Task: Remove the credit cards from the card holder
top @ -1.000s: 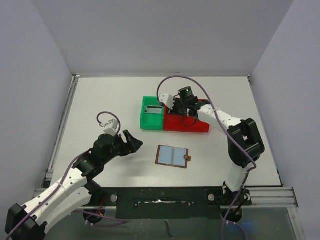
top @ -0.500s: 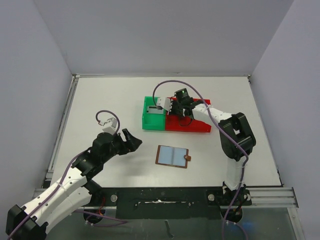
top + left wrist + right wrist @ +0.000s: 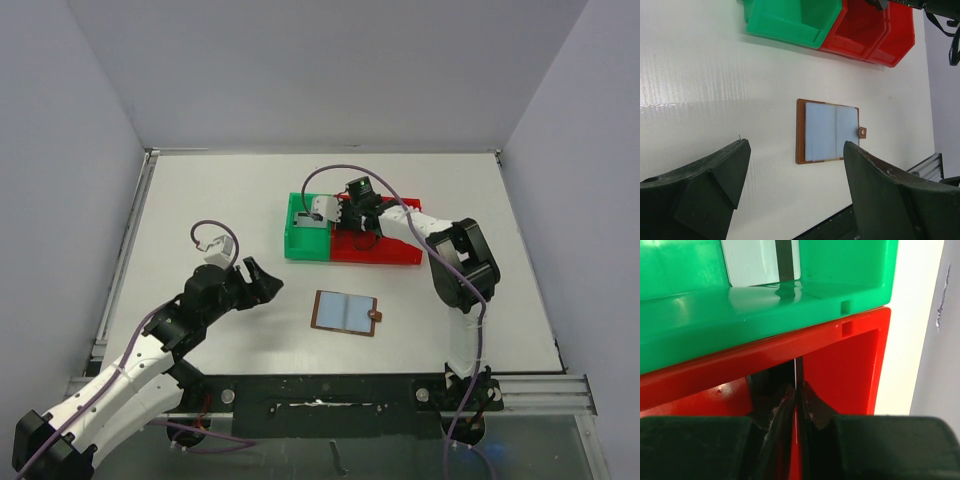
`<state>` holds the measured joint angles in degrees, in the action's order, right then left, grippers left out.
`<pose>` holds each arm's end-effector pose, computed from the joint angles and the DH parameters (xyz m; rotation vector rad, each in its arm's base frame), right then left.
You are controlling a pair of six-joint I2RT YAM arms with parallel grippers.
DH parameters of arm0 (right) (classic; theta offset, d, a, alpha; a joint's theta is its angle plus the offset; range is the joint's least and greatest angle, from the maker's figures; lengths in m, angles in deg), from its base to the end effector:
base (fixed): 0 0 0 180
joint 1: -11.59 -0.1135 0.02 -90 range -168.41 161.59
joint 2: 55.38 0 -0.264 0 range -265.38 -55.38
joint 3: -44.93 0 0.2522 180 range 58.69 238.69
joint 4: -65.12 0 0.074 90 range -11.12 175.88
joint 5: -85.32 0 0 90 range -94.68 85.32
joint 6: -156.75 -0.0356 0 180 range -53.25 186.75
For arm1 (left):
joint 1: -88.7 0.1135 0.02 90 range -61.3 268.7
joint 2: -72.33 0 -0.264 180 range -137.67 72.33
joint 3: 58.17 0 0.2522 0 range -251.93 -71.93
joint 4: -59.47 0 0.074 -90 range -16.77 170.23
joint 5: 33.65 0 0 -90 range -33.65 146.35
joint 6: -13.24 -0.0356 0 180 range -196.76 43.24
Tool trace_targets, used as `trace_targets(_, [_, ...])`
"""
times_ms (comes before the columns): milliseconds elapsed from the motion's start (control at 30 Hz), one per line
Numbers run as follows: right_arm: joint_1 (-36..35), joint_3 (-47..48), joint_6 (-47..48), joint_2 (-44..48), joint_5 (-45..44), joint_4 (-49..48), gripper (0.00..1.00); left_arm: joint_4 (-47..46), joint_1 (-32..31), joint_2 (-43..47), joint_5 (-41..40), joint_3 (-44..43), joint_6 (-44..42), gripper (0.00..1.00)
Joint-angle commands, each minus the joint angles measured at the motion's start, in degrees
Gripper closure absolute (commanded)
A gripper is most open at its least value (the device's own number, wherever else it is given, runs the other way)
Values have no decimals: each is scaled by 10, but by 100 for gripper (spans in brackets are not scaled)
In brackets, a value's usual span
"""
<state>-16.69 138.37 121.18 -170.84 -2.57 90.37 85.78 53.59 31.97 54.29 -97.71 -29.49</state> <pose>0.3883 0.2104 0.1768 -1.5999 1.7915 -0.1695 0.1386 -0.0959 0.2309 -0.2519 2.1410 -0.8386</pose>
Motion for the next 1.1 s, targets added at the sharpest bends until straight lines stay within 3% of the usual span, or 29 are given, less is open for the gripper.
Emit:
trace_targets(0, [7, 17, 23, 2, -8, -25, 91, -12, 4, 10, 11, -30, -11, 26])
trace_targets(233, [9, 11, 26, -1, 12, -2, 85, -10, 7, 17, 11, -28, -11, 26])
trace_targets(467, [11, 16, 23, -1, 16, 13, 72, -10, 9, 9, 17, -32, -16, 26])
trace_targets(1067, [18, 37, 5, -14, 24, 31, 69, 1, 11, 8, 30, -35, -12, 27])
